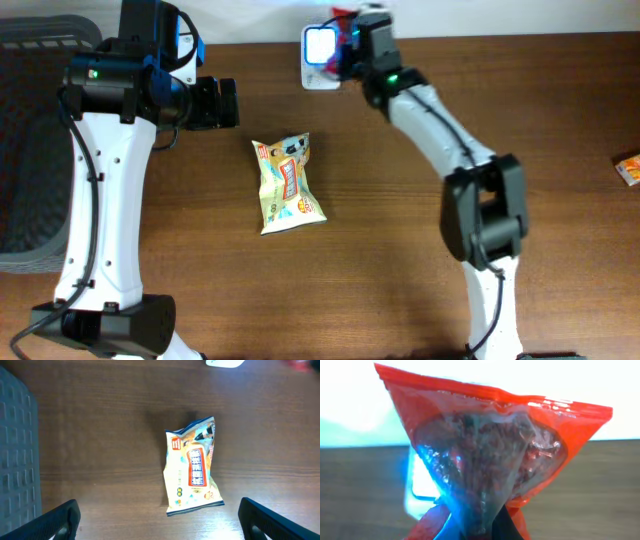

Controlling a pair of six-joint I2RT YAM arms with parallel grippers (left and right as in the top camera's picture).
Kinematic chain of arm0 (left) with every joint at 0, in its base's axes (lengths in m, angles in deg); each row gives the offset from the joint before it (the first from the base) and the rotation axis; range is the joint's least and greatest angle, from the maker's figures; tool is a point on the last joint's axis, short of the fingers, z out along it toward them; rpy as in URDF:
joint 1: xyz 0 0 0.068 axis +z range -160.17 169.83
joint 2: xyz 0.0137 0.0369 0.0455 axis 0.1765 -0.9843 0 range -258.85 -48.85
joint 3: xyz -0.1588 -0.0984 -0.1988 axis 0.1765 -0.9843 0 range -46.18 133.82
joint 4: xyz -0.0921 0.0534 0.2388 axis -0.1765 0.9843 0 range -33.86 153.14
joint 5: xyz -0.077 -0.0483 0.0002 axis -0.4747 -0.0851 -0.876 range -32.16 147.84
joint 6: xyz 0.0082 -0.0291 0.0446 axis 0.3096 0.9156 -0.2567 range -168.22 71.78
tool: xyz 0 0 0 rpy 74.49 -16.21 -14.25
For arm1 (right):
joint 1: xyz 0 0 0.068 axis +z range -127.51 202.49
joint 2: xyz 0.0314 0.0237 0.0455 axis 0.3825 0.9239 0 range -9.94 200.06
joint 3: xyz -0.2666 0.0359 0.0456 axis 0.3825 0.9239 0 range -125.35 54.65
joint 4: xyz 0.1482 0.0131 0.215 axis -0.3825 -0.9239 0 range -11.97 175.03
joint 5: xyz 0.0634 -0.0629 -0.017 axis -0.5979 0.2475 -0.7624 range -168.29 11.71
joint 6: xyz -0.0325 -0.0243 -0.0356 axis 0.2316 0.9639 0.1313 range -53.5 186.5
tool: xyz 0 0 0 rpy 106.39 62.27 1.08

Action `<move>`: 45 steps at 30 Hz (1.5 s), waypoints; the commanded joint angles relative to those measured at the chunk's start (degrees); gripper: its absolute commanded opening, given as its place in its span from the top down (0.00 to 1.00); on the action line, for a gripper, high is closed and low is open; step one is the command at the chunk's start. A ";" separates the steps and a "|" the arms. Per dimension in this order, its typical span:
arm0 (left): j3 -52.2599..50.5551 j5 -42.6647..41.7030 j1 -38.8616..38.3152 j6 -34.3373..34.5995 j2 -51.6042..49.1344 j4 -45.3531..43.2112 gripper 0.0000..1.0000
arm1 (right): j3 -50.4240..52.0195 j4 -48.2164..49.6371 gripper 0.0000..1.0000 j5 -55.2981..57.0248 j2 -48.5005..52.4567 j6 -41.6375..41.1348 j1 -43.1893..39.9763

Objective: Scan the item barcode
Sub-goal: 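Hold the red bag at the scanner, then place it at right edge, then grasp the yellow snack bag with the right gripper and lift it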

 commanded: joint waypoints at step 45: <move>0.24 -0.44 0.09 0.28 0.52 -0.13 0.01 | 12.20 -27.41 0.34 -34.99 -2.80 -2.08 11.47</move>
